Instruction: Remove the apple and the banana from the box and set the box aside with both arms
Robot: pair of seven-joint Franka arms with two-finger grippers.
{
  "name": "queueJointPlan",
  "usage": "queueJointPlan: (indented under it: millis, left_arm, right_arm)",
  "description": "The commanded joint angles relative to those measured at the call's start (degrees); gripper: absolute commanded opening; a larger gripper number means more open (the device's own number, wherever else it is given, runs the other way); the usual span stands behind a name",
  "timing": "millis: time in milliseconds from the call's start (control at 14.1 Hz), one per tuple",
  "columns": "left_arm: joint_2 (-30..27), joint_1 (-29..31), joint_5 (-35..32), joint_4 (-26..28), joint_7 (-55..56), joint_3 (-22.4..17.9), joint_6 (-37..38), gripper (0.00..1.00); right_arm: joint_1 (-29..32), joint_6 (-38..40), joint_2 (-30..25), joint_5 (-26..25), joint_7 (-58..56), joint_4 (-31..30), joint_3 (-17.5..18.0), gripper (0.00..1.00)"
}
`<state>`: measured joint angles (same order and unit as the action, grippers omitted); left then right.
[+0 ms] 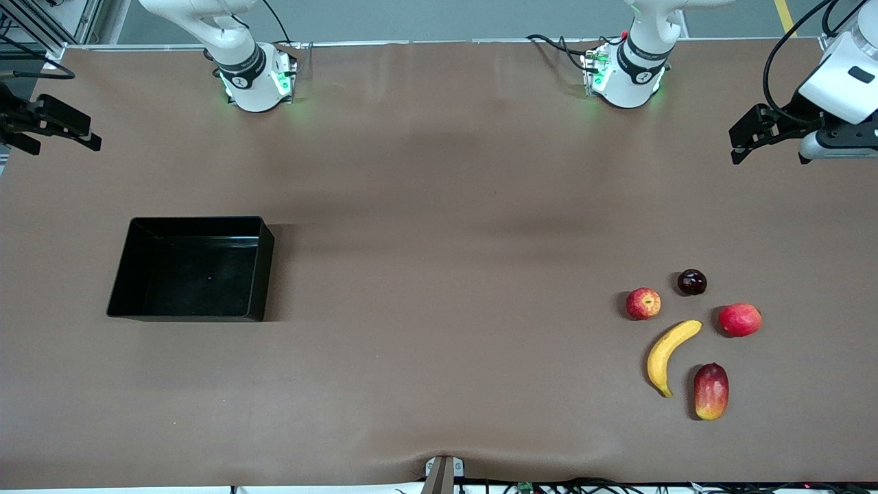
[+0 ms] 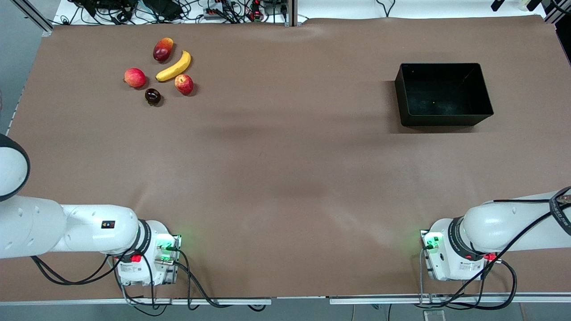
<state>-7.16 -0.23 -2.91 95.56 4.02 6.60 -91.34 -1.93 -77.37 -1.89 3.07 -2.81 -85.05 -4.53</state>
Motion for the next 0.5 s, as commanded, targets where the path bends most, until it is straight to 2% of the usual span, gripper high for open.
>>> queueJointPlan:
  millis: [0,427]
  left_arm:
    - [-0.7,-0.7,3.0,0.2,0.0,-1.2,-0.1,1.00]
    - [-0.7,-1.6,3.5,0.2,0.8,-1.2,0.8,1.00]
  right_arm:
    - [-0.5,-0.2,-0.8,-0.8,1.5,-1.0,-0.3,1.00]
    - [-0.5,-0.1,-0.8,-0.8,1.6,-1.1,-0.5,1.00]
